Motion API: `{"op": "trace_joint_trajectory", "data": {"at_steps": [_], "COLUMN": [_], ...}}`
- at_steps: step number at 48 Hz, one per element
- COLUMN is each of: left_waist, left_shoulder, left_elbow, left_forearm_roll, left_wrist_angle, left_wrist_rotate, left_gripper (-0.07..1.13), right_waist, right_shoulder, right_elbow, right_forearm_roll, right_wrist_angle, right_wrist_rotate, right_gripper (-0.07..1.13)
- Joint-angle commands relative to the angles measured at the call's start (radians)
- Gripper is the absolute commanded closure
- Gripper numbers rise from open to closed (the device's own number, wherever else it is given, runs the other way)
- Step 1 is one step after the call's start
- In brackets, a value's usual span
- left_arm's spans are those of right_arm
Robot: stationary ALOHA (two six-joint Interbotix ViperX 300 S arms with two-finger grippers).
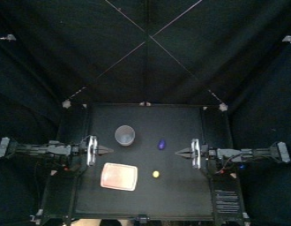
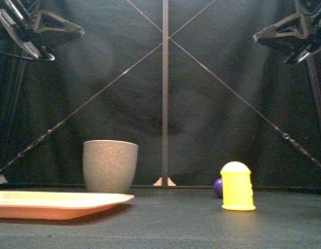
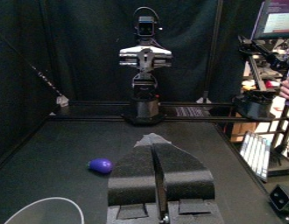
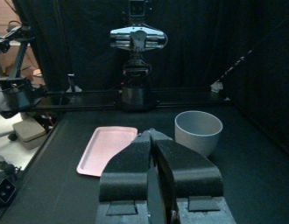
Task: Pick the eggplant then place it in the grey bowl
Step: Pick the eggplant
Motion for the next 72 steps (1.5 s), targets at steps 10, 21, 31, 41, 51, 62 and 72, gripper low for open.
{"op": "trace_joint_trajectory", "data": {"at_steps": [10,21,31,41,51,62,72], "left_waist": [0.017,0.021,0.035,0.055,0.055,0.057,0.057], "left_shoulder": [-0.003,-0.009,-0.009,-0.009,-0.009,-0.009,-0.009], "left_elbow": [-0.038,-0.04,-0.04,-0.038,-0.035,-0.035,-0.034], "left_forearm_roll": [0.002,0.009,0.012,0.018,0.018,0.018,0.018], "left_wrist_angle": [-0.005,-0.005,-0.005,-0.005,-0.005,-0.005,-0.003], "left_wrist_rotate": [0.005,0.005,0.006,0.008,0.006,0.008,0.006], "left_gripper": [1.08,1.08,1.08,1.08,1.08,1.08,1.08], "right_waist": [-0.087,-0.141,-0.196,-0.261,-0.265,-0.25,-0.252], "right_shoulder": [0.094,0.259,0.393,0.532,0.673,0.793,0.859], "right_elbow": [-0.031,-0.071,-0.114,-0.178,-0.236,-0.288,-0.333], "right_forearm_roll": [-0.11,-0.368,-0.488,-0.529,-0.543,-0.54,-0.534], "right_wrist_angle": [0.138,0.284,0.31,0.319,0.377,0.402,0.425], "right_wrist_rotate": [-0.035,-0.035,-0.037,-0.041,-0.04,-0.04,-0.04], "right_gripper": [1.0,0.98,0.85,0.37,-0.01,0.02,0.02]}}
